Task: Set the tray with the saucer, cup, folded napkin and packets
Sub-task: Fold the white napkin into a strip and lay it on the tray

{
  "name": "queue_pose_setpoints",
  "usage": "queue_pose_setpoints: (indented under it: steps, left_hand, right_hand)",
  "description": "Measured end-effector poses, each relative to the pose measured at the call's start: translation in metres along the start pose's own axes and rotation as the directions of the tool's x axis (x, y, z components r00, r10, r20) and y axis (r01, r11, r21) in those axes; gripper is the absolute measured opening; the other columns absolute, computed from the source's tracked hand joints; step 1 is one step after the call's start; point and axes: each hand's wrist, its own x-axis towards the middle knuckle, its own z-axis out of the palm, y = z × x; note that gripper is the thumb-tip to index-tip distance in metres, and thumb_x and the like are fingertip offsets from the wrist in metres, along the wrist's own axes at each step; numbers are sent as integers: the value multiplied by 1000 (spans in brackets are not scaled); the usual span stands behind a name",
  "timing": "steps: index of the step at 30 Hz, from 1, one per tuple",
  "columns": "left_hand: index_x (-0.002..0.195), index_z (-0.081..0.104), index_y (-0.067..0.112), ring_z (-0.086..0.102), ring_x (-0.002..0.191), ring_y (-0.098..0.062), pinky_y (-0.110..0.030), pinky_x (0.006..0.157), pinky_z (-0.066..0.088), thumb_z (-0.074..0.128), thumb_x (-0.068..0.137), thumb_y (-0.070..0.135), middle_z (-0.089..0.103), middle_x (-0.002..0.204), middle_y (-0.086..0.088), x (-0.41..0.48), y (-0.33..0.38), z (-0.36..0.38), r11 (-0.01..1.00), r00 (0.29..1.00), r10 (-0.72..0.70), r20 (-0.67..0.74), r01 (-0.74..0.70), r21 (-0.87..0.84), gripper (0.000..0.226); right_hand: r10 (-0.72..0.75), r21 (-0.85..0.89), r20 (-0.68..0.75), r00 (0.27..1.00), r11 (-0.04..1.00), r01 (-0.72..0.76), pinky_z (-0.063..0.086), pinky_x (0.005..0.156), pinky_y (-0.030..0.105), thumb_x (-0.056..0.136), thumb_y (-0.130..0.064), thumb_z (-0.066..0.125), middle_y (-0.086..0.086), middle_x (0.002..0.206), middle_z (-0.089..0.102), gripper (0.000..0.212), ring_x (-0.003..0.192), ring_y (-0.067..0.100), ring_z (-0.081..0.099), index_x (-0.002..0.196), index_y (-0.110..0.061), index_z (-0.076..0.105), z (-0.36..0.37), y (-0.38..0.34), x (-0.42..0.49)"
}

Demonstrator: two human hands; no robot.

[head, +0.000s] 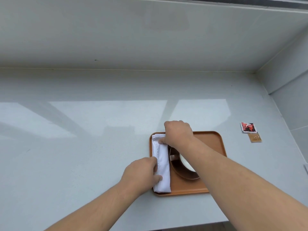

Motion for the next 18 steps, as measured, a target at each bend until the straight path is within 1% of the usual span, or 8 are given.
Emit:
queue_pose_setpoints:
  steps: [3, 5, 8, 10, 12, 14, 16, 18]
  left_hand:
    - [100, 58, 35, 58, 85, -14, -30, 62, 40, 63, 83, 58, 55, 96, 13, -5, 0, 2, 981, 980, 192, 46, -193, 19, 29]
    - [106, 63, 34, 57, 90, -15, -31, 67, 42, 63, 86, 55, 56, 101, 11, -6, -2, 5, 964, 961, 253, 112, -260, 54, 29]
    - [112, 67, 33, 59, 95, -16, -31, 72, 47, 63, 88, 49, 58, 106, 11, -7, -7, 11, 964, 959, 255, 127, -263, 49, 29]
    - [114, 69, 33, 60, 96, -15, -32, 75, 51, 63, 89, 50, 59, 108, 11, -7, -9, 15, 965, 962, 252, 100, -258, 44, 31]
    - [114, 70, 32, 62, 95, -16, -33, 75, 52, 62, 89, 52, 60, 109, 11, -8, -10, 20, 965, 964, 254, 73, -258, 52, 33]
    - [112, 69, 32, 63, 92, -17, -34, 72, 52, 61, 89, 53, 59, 108, 10, -10, -10, 24, 965, 966, 254, 45, -257, 54, 33]
    - [111, 70, 32, 63, 90, -16, -33, 71, 52, 61, 89, 55, 60, 107, 11, -10, -12, 28, 966, 967, 254, 23, -254, 40, 33]
    - [110, 70, 33, 63, 90, -15, -31, 70, 50, 63, 88, 56, 60, 107, 12, -9, -14, 30, 970, 970, 243, 8, -243, 14, 33]
  right_hand:
    - [-44, -39, 29, 999, 998, 45, 36, 72, 35, 82, -60, 69, -4, 81, 54, 41, 86, 24, 55, 85, -22, 53, -1, 0, 3]
    - [-61, -28, 43, 997, 998, 62, 37, 72, 34, 82, -61, 68, -4, 81, 55, 41, 82, 23, 53, 83, -23, 53, 0, 1, 4]
    - [-69, -16, 24, 997, 997, 69, 37, 72, 35, 82, -62, 68, -4, 79, 55, 43, 81, 23, 52, 83, -23, 53, -1, 2, 2]
    - [-104, -9, -32, 994, 995, 104, 37, 70, 35, 83, -59, 68, -3, 82, 56, 41, 82, 24, 54, 89, -21, 52, -3, 1, -1]
    - [-144, 59, -102, 984, 987, 151, 38, 68, 35, 85, -50, 68, -1, 87, 59, 36, 83, 26, 56, 95, -19, 53, -7, 1, -5]
    - [-184, 153, -134, 974, 967, 204, 38, 64, 35, 89, -41, 64, -1, 88, 60, 24, 83, 25, 55, 94, -20, 53, -12, 0, -12]
    - [-239, 205, -95, 966, 945, 254, 41, 61, 34, 91, -37, 59, -6, 83, 58, 15, 81, 22, 56, 89, -23, 55, -19, 0, -21]
    - [-315, 220, -8, 949, 925, 309, 44, 61, 33, 90, -37, 56, -10, 76, 56, 12, 79, 19, 57, 85, -27, 59, -27, -4, -32]
